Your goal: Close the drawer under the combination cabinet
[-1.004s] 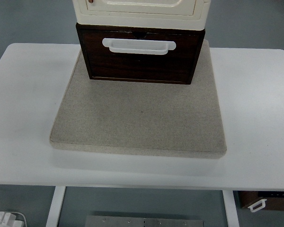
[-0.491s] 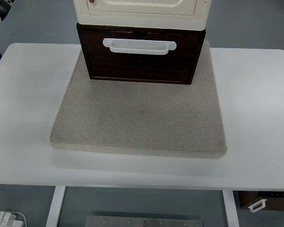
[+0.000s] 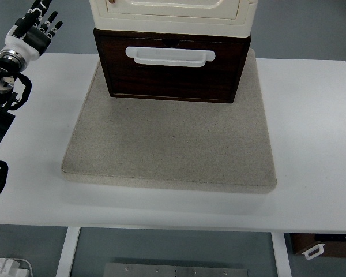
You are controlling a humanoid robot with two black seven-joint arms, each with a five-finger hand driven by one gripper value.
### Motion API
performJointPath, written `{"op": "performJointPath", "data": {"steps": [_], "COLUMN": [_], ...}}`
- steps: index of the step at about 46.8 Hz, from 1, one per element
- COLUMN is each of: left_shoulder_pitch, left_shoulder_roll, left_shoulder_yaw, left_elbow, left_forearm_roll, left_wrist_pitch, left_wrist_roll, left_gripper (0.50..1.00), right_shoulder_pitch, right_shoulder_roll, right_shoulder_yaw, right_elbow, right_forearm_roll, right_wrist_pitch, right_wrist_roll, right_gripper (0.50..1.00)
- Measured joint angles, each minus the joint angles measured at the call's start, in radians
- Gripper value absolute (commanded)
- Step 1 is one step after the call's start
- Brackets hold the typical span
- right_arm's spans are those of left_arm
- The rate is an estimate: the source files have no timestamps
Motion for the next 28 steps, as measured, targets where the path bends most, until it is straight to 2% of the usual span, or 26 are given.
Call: {"op": "performJointPath", "data": {"steps": [17, 28], "left_shoulder_pitch": [0.0, -0.001], "left_shoulder_roll": [-0.074, -0.093], "left_shoulder_yaw": [-0.003, -0.003], "left_elbow": [0.0, -0.001], "left_forearm_roll": [-0.044, -0.042], "left_wrist_pitch": [-0.02, -0.02], "left_wrist_roll": [-0.013, -0.032], "left_gripper": [1.0, 1.0], "right_shoulder_pitch": [0.0, -0.001], "right_shoulder_roll": [0.0, 0.0], "right_shoulder_yaw": [0.002, -0.003], "right_elbow": [0.0, 0.0], "right_forearm_roll": [0.0, 0.0], "right_wrist_pitch": [0.0, 0.001], "right_wrist_roll": [0.0, 0.0], "right_gripper": [0.952, 0.952]}}
